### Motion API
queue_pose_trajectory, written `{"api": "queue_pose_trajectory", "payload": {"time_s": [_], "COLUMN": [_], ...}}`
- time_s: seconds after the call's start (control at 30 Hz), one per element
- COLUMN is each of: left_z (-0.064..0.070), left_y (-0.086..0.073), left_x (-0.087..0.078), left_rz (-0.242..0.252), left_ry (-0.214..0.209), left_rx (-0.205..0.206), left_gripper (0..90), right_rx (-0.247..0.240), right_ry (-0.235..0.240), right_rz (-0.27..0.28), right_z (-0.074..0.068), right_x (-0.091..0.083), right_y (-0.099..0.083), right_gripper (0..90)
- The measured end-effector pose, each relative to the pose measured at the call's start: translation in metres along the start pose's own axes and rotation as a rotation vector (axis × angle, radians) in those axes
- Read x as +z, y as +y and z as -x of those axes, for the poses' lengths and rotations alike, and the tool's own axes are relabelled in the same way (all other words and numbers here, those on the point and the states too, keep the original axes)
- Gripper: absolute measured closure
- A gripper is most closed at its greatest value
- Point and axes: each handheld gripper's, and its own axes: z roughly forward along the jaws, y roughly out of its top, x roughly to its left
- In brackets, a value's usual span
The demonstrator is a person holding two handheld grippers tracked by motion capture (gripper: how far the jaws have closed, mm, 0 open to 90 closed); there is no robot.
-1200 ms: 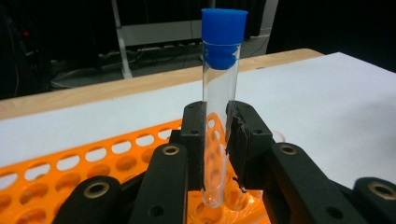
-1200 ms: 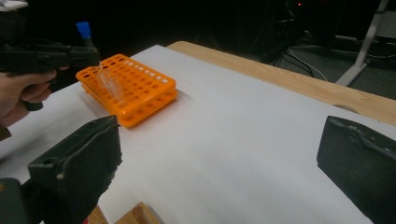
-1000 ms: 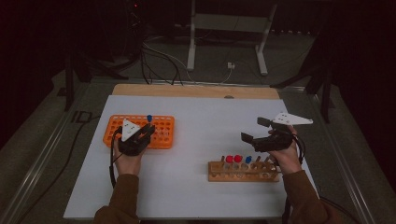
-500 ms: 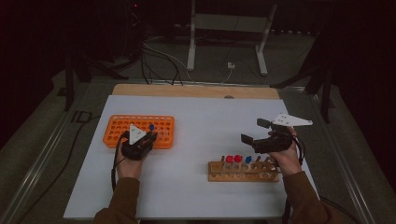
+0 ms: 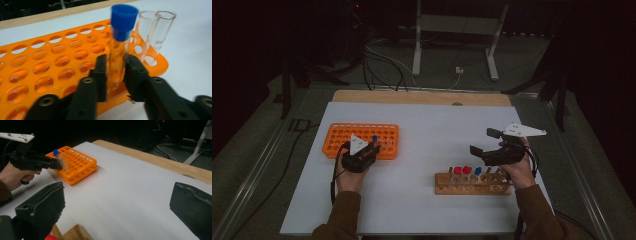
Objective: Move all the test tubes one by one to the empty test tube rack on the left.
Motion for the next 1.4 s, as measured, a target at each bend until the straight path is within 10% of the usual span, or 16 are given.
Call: {"api": "queue_pose_trajectory", "payload": {"time_s": [0.7, 1.2, 1.4], "left_z": [-0.002, 0.003, 0.004], "left_y": [0.010, 0.010, 0.008], "left_x": [-0.036, -0.058, -0.059], "left_rz": [0.121, 0.188, 0.187], "left_ry": [-0.034, -0.025, -0.034], "left_rx": [-0.124, -0.148, -0.154], "left_gripper": [0.8, 0.4, 0.9], "right_rx": [-0.012, -0.068, -0.096], "right_ry": [0.020, 0.081, 0.110], "right_rz": [-0.048, -0.141, -0.156], "right_z": [-0.003, -0.015, -0.018], "right_x": [-0.009, -0.015, -0.020], "right_y": [-0.009, -0.022, -0.030], "right_gripper": [0.1, 8.2, 34.7]}}
